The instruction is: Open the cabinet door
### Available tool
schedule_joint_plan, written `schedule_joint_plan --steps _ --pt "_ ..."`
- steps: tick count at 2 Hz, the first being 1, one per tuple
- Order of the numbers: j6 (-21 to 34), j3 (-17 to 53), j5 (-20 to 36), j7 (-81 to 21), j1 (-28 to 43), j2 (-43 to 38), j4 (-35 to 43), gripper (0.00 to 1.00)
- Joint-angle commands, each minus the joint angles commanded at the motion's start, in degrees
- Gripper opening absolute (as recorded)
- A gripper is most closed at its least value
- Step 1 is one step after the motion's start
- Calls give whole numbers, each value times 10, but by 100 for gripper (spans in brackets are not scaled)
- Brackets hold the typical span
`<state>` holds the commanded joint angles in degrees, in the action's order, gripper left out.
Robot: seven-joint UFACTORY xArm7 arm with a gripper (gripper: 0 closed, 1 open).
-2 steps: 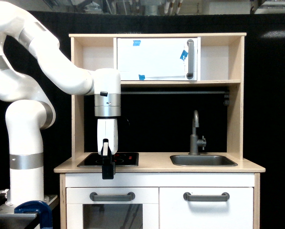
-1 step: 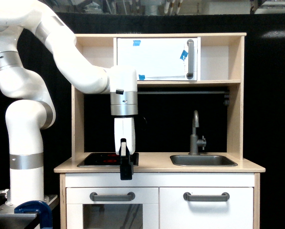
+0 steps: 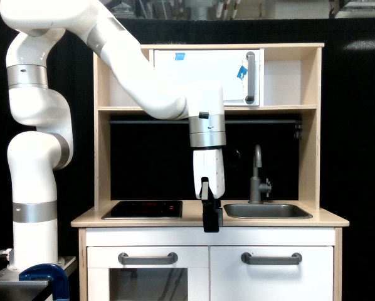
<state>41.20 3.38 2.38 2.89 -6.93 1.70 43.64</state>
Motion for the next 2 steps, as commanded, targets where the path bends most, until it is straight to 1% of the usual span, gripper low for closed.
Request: schedule_joint_plan --steps 1,2 --pt "22 -13 -12 56 19 -94 136 100" --pt "23 -55 76 -186 -20 -159 227 100"
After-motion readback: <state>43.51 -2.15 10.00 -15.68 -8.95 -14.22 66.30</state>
